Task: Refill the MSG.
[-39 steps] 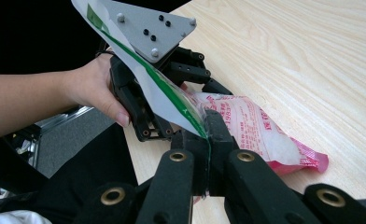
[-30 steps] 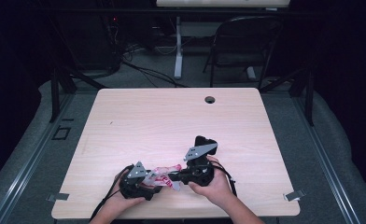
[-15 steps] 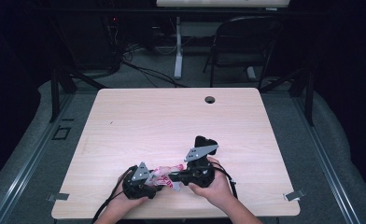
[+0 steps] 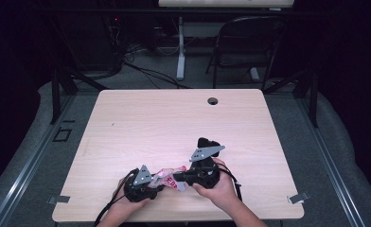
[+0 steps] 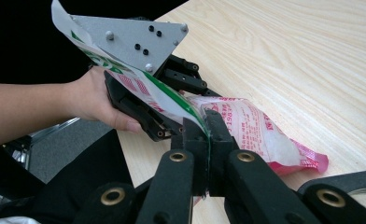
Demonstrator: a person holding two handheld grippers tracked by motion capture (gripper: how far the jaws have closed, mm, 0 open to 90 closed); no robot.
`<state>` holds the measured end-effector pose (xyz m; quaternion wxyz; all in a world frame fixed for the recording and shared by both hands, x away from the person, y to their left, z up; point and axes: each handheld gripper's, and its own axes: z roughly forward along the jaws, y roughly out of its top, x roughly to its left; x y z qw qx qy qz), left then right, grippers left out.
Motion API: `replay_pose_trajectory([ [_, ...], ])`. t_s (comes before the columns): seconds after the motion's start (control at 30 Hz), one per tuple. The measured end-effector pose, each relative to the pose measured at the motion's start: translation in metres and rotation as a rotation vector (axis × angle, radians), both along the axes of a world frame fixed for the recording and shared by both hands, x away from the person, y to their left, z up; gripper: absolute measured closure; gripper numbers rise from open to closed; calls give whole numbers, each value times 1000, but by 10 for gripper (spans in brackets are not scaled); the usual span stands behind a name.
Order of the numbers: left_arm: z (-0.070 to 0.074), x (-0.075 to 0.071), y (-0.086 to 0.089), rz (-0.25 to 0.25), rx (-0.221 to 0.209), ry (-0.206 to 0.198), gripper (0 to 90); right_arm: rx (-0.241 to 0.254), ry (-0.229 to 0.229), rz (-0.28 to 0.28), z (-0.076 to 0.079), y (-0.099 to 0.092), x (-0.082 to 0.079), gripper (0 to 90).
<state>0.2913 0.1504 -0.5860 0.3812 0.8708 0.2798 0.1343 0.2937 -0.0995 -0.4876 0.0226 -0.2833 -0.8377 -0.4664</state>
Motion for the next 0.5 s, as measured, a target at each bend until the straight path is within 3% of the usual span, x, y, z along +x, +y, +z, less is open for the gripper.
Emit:
replay_pose_trajectory([
  [0.33,15,-6,-3,86,61,-95,519,41,-12,-9,4,-5,0,898],
  [0.5,18,-7,-5,60,76,-125,525,45,-19,-21,5,-9,-1,900],
])
